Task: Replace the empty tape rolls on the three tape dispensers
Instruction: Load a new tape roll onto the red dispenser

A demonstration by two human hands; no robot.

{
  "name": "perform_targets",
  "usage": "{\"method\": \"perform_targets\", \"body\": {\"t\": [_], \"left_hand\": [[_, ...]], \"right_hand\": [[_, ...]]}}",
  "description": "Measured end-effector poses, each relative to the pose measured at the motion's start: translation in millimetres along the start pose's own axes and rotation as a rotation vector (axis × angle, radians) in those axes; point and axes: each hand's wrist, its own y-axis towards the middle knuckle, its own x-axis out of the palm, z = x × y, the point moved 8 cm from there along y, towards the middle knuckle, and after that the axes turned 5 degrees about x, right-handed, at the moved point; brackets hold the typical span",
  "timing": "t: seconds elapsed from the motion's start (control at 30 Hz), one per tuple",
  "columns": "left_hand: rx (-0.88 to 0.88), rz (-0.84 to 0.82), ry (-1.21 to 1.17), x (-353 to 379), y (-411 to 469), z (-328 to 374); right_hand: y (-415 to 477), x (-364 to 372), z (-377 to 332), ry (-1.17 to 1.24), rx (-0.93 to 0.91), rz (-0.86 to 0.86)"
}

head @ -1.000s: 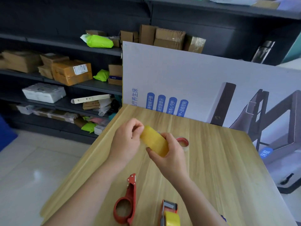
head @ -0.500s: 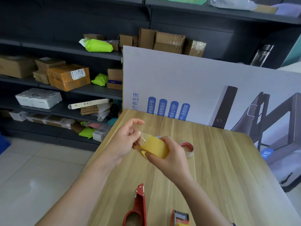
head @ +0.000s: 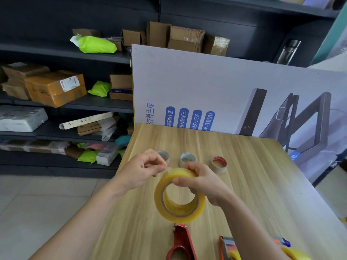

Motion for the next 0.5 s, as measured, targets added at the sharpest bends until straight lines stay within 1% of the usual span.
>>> {"method": "perform_targets", "body": {"t": [0.1,0.17,0.23,0.27,0.37,0.43,0.5], "left_hand": [[-0.157,-0.085,-0.330,18,-12,-28],[-0.221,-0.143,-0.461,30,-21,-41],[-0.238,-0.180,-0.494,39,-29,-48],[-0.243,-0.171,-0.479,42,-32,-52],[-0.290,-0.088,-0.440,50,-43,-67],[-0.367,-0.046,-0.463,55,-51,-82],[-0.469,-0.039,-0.461,59,-62,-99]], "right_hand": [[2,10,5,0.074,0.042,-0.034],[3,12,13,0.079,0.082,-0.019],[3,12,26,0.077,0.129,0.008],[3,14,33,0.078,0.150,0.012],[1,22,57,0.100,0.206,-0.006],[0,24,74,0.138,0.229,-0.002],[0,19,97,0.132,0.284,0.104]]}}
